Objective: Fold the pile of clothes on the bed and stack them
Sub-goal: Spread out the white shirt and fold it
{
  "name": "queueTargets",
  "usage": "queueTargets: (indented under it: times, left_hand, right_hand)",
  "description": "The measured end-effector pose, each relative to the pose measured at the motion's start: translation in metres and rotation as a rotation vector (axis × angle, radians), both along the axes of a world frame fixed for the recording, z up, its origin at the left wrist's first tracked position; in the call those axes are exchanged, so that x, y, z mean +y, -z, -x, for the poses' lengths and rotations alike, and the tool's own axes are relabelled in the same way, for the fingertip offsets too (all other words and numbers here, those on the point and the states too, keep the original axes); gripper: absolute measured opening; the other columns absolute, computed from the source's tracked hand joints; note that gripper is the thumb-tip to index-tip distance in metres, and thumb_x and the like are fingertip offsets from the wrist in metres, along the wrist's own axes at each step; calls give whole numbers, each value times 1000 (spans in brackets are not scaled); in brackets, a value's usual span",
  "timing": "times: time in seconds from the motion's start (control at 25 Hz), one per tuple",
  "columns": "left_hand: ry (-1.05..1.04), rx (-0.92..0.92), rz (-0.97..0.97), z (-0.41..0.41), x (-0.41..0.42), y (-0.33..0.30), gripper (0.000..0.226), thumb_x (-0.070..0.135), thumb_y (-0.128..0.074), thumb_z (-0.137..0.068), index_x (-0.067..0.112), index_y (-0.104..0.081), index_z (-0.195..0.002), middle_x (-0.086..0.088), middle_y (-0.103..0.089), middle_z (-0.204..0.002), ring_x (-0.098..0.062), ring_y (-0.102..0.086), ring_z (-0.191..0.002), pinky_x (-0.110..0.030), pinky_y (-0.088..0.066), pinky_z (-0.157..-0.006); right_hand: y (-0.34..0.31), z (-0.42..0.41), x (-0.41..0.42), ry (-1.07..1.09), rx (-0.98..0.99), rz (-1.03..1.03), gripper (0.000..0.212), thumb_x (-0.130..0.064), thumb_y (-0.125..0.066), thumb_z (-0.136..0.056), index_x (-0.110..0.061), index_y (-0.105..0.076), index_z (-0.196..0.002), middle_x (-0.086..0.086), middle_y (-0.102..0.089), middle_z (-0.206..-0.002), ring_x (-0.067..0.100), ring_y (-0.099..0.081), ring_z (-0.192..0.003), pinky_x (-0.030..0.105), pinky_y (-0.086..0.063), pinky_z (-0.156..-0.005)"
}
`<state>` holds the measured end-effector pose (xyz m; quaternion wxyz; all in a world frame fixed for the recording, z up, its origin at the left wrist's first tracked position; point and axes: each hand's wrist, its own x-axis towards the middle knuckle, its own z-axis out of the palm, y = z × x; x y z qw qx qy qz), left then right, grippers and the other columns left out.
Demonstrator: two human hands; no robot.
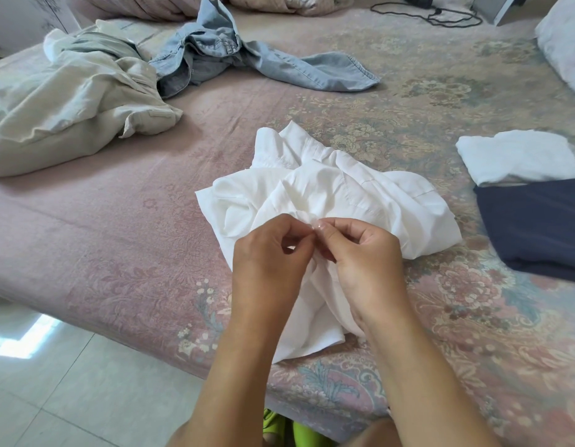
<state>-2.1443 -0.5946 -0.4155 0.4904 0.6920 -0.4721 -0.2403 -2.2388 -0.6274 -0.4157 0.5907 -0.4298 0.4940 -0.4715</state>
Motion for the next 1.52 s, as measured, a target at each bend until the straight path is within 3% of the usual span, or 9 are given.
queueTargets:
  times: [0.52,0.64,0.72,0.92,1.08,1.24,1.28,1.44,1.52]
  left_hand:
    - [9,112,23,0,-4,4,12,7,-71,-82,16,-70,-74,8,-70,-68,-8,-66,-66,-18,-52,-68]
    - [-3,348,-14,1,-6,4,7,7,-70,-84,8,-70,-77,-7,-72,-71,-24,-70,-71,-34,-59,-72]
    - [-5,544,-80,1,-7,2,9,7,-69,-85,-1,-70,-81,-15,-70,-74,-24,-68,-69,-30,-59,-68]
    - [39,861,-277,-9,-10,-2,10,9,-68,-83,1,-70,-78,-6,-65,-67,-11,-58,-59,-18,-48,-52]
    - [58,980,-335,-11,-10,-5,13,6,-62,-86,8,-68,-74,1,-61,-60,-6,-55,-51,-17,-43,-49]
    - [62,1173,-373,-14,-10,-6,12,5,-59,-85,9,-66,-76,0,-57,-60,-7,-54,-50,-17,-44,-47]
    - [35,1129,-340,-13,-10,-5,14,5,-59,-86,8,-66,-74,1,-58,-58,-7,-54,-50,-16,-45,-47]
    - [-104,560,-169,-8,-6,0,18,14,-70,-85,11,-68,-67,4,-62,-55,-6,-56,-53,-13,-43,-48]
    - [-106,506,-115,-8,-5,0,17,15,-70,-85,11,-69,-68,3,-64,-58,-5,-57,-56,-13,-46,-52]
  right_hand:
    - [2,-2,-7,112,-137,-76,15,5,-59,-87,-9,-59,-89,3,-67,-66,6,-64,-57,14,-49,-54]
    - [5,-2,-8,120,-154,-111,17,4,-59,-88,-13,-62,-87,0,-68,-66,7,-64,-60,18,-52,-60]
    - [4,-2,-9,94,-174,-99,18,4,-58,-90,-13,-62,-87,0,-67,-69,4,-63,-60,16,-51,-59]
    - [5,-1,-9,-13,-114,41,20,4,-56,-90,-15,-59,-84,0,-64,-74,2,-63,-63,14,-51,-59]
    - [9,-1,-11,-29,67,224,23,1,-60,-90,-21,-58,-83,-2,-66,-77,8,-64,-75,19,-50,-72]
    - [7,0,-11,-83,24,270,25,4,-58,-89,-20,-56,-85,-7,-66,-73,5,-65,-72,18,-50,-70]
    - [8,0,-11,-95,66,276,25,3,-57,-90,-22,-55,-87,-6,-65,-76,2,-63,-73,16,-49,-71]
    - [12,1,-9,-138,162,208,16,-8,-60,-91,-24,-57,-92,3,-66,-87,5,-63,-76,16,-49,-71]
    - [14,1,-7,-149,127,163,14,-8,-63,-89,-19,-57,-94,7,-67,-88,14,-66,-80,23,-54,-75]
